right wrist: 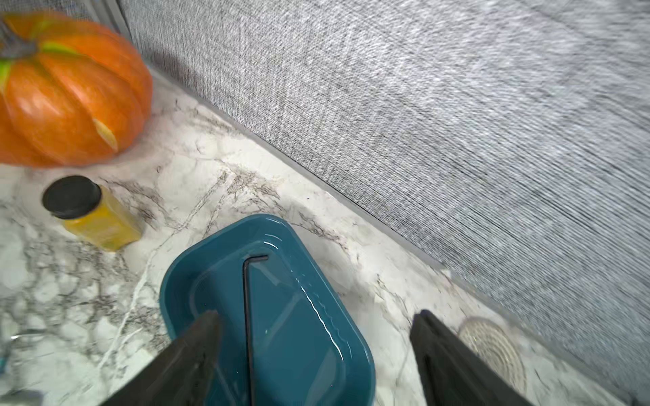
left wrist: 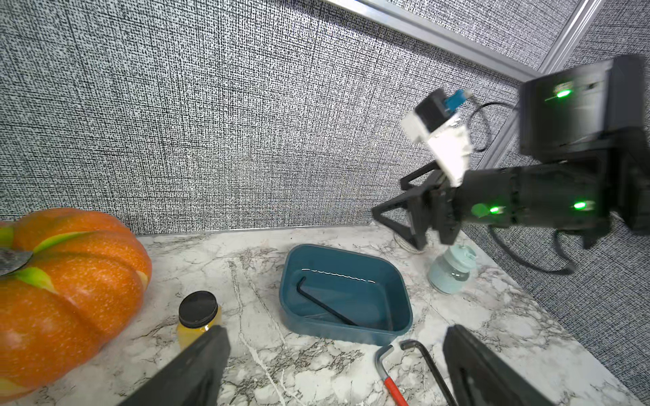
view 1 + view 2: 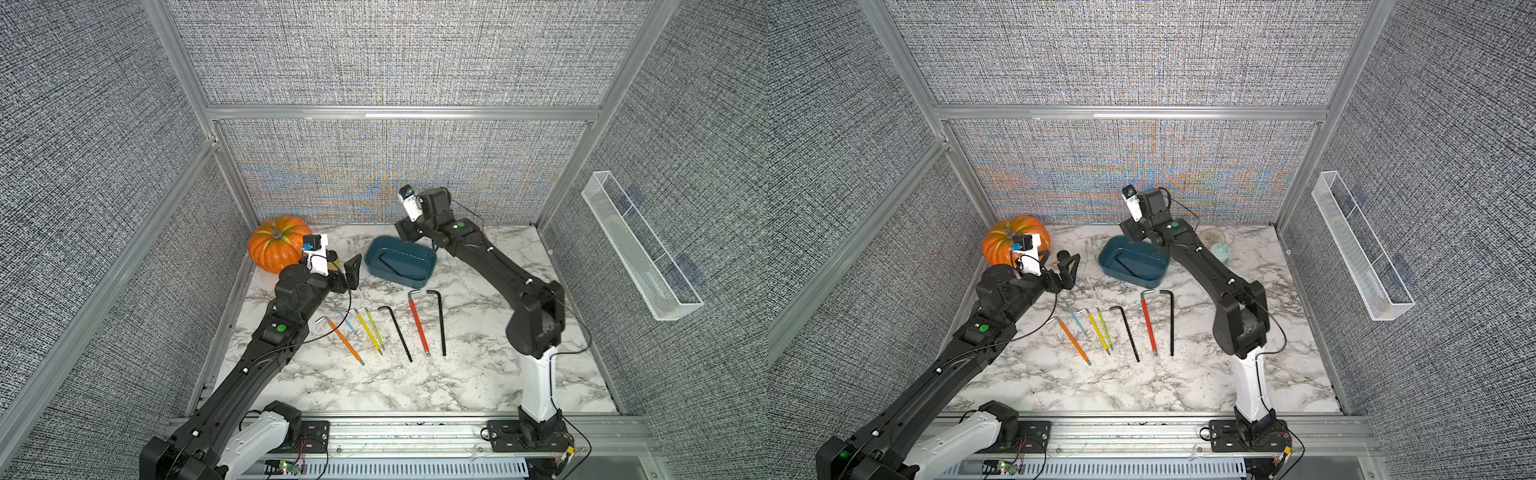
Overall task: Put the hex key on the desktop into the storage box
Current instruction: Place the Allen key in the storage box, then pick up the Allen key from the center of the board.
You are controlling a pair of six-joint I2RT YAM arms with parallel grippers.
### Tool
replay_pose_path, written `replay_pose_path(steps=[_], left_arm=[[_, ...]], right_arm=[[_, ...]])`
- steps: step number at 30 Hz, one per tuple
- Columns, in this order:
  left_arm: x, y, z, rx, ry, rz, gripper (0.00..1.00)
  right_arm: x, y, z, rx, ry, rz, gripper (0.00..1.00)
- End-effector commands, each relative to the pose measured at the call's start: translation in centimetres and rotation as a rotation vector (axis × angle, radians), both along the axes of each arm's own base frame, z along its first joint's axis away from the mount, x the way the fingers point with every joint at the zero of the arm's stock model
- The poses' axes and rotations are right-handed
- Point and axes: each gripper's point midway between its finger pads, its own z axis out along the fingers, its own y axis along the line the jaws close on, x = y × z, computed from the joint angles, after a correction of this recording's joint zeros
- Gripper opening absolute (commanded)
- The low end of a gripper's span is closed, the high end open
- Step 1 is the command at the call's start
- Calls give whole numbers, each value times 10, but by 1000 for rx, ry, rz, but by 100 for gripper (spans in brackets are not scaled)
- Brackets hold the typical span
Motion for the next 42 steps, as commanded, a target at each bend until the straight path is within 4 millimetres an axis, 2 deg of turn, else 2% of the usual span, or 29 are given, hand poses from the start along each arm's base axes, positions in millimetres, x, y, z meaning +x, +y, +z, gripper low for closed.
replay_pose_path(steps=[1,4,8,12,16,19,24,30,36,42], left_arm=[[-4,2,6,-5,-13,2,100],[-6,1,9,-8,-17,-7,100],[-4,-4,9,-20,-7,-24,100],[-1,-10,13,-41,-2,-43,100],[-2,-15,19,-57,-11,-56,100],[-5,-18,23,-64,-17,-63,100],[-7,-18,27,-65,-24,-60,100],[-4,-23,24,-59,-14,-68,100],[-4,-24,20,-50,-9,-66,100],[-5,-21,19,-22,-11,-56,100]], right_arm=[[-43,-26,-1,96,104,-83,94],[-90,-54,-13,143,176,-141,95],[-140,-81,-49,160,323,-211,95],[-175,-99,-106,120,483,-279,94],[-198,-97,-164,108,642,-284,91],[-205,-97,-194,116,693,-307,88],[-205,-99,-220,95,727,-337,77],[-198,-96,-238,80,749,-370,62],[-187,-87,-248,47,749,-381,59],[-187,-84,-262,9,768,-392,53]])
